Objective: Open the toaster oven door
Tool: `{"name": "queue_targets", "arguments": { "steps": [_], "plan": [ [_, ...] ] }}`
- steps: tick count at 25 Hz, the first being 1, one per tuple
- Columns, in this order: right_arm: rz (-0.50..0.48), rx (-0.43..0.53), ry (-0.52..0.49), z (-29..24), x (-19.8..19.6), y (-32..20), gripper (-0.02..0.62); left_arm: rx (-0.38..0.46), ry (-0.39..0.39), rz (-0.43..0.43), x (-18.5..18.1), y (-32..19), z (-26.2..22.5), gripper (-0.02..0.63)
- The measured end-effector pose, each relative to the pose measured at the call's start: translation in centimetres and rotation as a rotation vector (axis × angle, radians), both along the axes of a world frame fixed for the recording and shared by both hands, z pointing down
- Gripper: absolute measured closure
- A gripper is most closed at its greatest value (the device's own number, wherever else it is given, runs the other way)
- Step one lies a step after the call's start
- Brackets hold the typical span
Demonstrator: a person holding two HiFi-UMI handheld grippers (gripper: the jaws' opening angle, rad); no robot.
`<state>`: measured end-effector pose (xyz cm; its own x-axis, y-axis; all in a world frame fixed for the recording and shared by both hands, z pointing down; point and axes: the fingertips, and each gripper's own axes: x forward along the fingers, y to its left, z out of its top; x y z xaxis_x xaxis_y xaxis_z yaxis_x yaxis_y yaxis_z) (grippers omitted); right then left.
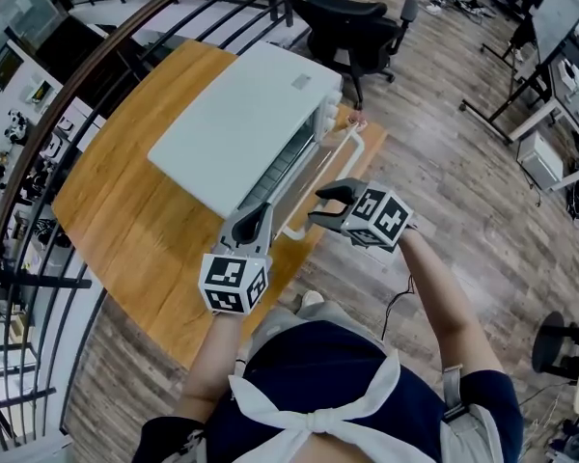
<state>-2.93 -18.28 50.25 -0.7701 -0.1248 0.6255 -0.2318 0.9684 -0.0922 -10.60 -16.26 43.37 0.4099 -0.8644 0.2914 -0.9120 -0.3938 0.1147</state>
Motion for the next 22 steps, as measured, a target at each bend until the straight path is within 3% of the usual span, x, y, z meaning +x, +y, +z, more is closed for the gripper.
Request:
{"name": "queue_targets", "arguments": {
  "steps": [13,19,22],
  "plan": [
    [0.129,-0.018,0.002,1.9,1.6,0.2,0.469,-0.003,0.002,0.029,0.9,0.1,0.1,0.581],
    [0.225,0.015,-0.004,2.0,2.3,-0.8,0.572,-0.009,0.0,0.03,1.0,0.3,0.4,0.581],
    [0.256,0.01,-0.016,2.0,2.4,-1.1,0.588,-0.011,0.002,0.032,1.0,0.3,0.4,0.581]
  ]
}}
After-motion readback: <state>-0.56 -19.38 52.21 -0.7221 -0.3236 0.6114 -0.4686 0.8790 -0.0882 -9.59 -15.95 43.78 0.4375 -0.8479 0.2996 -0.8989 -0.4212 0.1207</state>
